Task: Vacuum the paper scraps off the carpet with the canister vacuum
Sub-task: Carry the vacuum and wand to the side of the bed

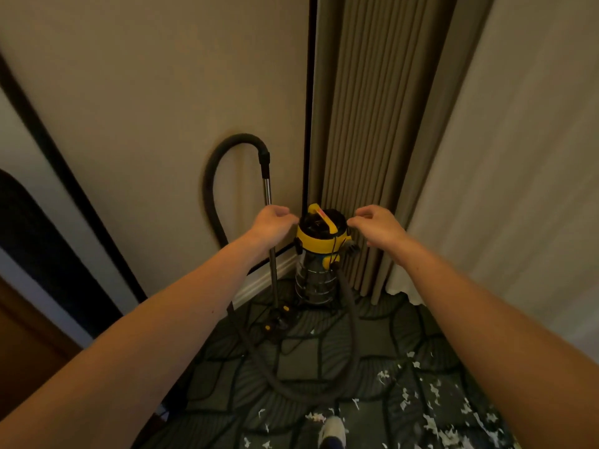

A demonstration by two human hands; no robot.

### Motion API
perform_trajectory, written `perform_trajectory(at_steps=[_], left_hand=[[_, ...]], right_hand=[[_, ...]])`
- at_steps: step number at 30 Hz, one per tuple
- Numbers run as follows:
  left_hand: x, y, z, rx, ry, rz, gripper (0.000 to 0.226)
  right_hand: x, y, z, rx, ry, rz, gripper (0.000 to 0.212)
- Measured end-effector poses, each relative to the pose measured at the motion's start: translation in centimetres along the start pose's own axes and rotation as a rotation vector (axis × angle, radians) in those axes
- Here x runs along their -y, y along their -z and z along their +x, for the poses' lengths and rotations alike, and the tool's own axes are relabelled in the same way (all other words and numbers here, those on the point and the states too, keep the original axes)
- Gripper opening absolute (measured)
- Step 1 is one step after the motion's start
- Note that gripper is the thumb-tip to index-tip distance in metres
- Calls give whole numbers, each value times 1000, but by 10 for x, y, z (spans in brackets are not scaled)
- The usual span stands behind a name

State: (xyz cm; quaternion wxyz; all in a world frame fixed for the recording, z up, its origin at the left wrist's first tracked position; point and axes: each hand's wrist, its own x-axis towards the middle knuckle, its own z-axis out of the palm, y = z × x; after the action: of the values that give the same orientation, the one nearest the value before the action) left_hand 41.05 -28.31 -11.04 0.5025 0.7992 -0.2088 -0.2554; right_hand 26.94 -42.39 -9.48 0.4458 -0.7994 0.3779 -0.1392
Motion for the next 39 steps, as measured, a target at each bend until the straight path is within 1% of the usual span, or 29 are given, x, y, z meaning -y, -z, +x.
perform_trajectory(at_steps=[4,9,12,15,18,20,24,25,29,31,34,37,39], left_hand=[[-3,-9,91,-9,36,-11,48],[-10,-21,190,-43,94,-33,51],[-6,-27,235,-56,129,-59,51],[-1,-33,277,-67,181,-77,54],[6,-40,320,-100,230,-98,57],[14,-47,352,-132,265,-110,61],[36,-61,420,-237,351,-162,63],[42,-64,439,-268,385,-187,67],[73,-72,510,-375,558,-258,97],[87,-76,537,-444,640,-262,104],[111,-83,571,-619,678,-241,106],[141,-91,597,-686,679,-234,101],[157,-94,609,-724,656,-276,92]], right_hand=[[1,-10,92,56,2,6,43],[4,-17,201,107,-1,-26,48],[2,-21,251,137,-29,-30,47],[-4,-30,290,184,-87,-48,39],[-13,-39,330,217,-123,-77,32],[-24,-48,360,236,-138,-87,32],[-56,-72,422,288,-231,-99,39],[-64,-80,440,303,-249,-107,41],[-95,-119,513,338,-295,-154,46],[-111,-136,544,344,-333,-177,49],[-135,-157,577,347,-409,-176,54],[-155,-172,602,319,-454,-197,58],[-165,-180,616,308,-478,-217,67]])
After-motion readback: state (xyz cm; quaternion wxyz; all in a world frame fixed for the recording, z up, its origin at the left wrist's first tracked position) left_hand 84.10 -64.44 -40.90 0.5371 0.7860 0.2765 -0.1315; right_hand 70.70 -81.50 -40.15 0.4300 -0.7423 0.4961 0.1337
